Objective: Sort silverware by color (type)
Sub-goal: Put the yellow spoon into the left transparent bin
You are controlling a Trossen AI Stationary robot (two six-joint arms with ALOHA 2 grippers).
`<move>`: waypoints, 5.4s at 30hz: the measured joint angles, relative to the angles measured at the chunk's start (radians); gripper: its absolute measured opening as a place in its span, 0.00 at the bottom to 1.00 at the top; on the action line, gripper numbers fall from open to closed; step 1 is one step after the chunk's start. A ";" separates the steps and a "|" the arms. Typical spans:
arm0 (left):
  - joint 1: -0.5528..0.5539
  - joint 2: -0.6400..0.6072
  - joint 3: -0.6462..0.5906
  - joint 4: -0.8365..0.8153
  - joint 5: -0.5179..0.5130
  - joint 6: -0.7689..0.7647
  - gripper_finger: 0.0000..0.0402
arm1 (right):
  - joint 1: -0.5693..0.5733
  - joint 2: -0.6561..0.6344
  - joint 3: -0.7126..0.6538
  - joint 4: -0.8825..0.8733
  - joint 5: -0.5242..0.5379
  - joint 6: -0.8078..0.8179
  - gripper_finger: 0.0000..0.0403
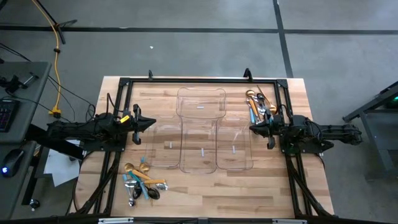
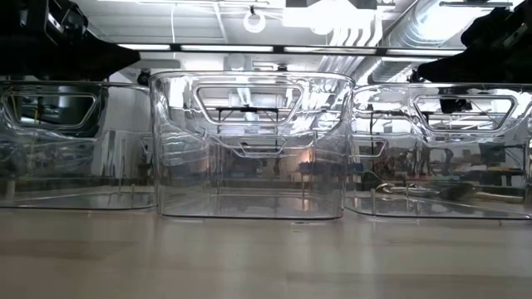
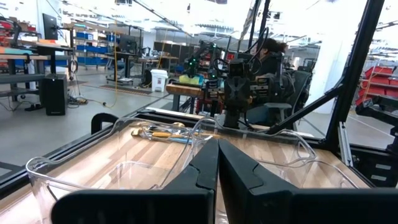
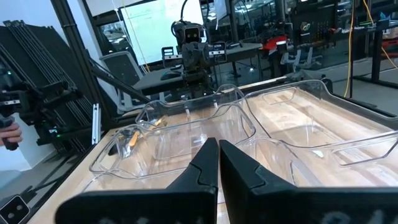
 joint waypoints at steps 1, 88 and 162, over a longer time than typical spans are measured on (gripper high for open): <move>0.000 0.000 0.000 0.006 0.000 -0.010 0.01 | 0.000 0.000 0.000 0.000 0.000 0.002 0.00; 0.002 0.000 0.001 0.169 -0.072 -0.024 0.01 | -0.705 1.456 0.730 -0.654 0.079 0.334 0.20; 0.002 0.000 0.001 0.177 -0.259 -0.052 0.01 | -0.453 1.006 0.729 -0.296 0.166 0.190 0.10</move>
